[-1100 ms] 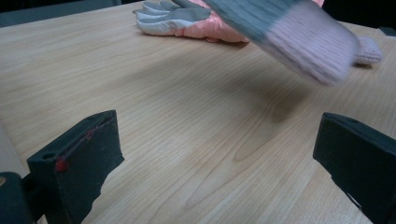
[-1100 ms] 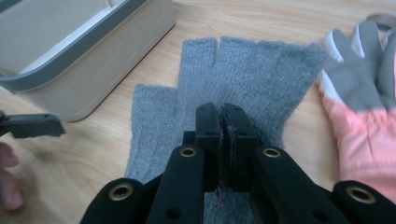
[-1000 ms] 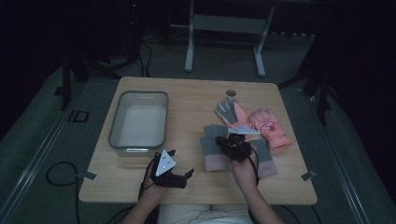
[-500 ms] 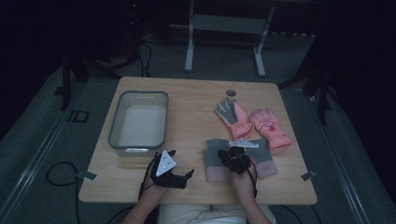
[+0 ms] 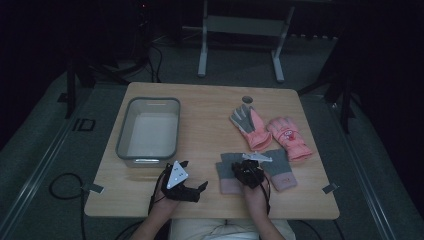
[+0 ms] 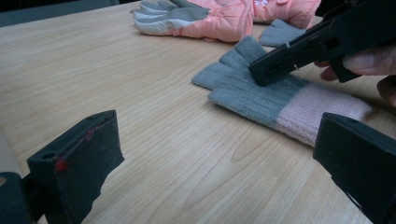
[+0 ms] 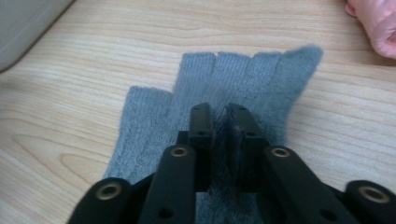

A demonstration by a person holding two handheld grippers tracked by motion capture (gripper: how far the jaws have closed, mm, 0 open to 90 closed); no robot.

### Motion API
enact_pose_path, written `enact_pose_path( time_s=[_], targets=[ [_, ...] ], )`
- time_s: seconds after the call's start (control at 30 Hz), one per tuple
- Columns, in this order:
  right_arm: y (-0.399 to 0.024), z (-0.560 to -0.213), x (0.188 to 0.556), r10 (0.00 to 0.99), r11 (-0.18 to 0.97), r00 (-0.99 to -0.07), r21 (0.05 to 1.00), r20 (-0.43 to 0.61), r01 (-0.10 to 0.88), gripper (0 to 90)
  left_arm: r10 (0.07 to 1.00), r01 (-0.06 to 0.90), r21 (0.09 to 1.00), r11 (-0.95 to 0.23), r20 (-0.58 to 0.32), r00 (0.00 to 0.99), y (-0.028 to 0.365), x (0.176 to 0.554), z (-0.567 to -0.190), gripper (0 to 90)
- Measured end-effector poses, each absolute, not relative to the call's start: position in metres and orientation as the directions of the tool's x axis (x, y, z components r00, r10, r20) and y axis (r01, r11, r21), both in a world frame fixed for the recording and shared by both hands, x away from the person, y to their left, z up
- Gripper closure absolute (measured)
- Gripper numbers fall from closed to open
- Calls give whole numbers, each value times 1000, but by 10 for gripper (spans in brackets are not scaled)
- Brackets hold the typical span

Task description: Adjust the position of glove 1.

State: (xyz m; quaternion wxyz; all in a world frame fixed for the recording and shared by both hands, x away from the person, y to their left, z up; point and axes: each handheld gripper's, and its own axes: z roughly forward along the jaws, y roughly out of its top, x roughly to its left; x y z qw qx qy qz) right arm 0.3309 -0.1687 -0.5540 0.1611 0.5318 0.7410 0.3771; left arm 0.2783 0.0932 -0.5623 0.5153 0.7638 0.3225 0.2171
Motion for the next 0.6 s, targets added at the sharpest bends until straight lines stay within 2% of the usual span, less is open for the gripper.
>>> enact_pose_path(
  time_s=[0.07,0.13,0.23,0.4,0.5,0.57,0.6],
  targets=[
    [-169,-550,330,910,163,-389,741,142,651,739,716,269,927,-262,0,698,93,278,-562,6],
    [-174,-543,330,896,147,-412,761,168,631,694,715,271,926,-262,-2,699,93,279,-562,6],
    [-180,-532,332,884,167,-443,787,146,594,676,715,272,926,-262,-3,699,93,279,-562,6],
    [-198,-511,344,871,223,-485,820,75,527,667,717,271,926,-264,1,697,93,278,-562,6],
    [-215,-503,351,846,226,-526,838,84,497,694,717,273,925,-265,0,697,93,279,-562,6],
    [-226,-499,359,828,203,-545,833,135,515,694,717,274,924,-266,-1,697,93,279,-562,6],
    [-232,-496,362,829,226,-550,837,104,498,694,716,274,924,-266,-1,698,92,279,-562,6]
  ],
)
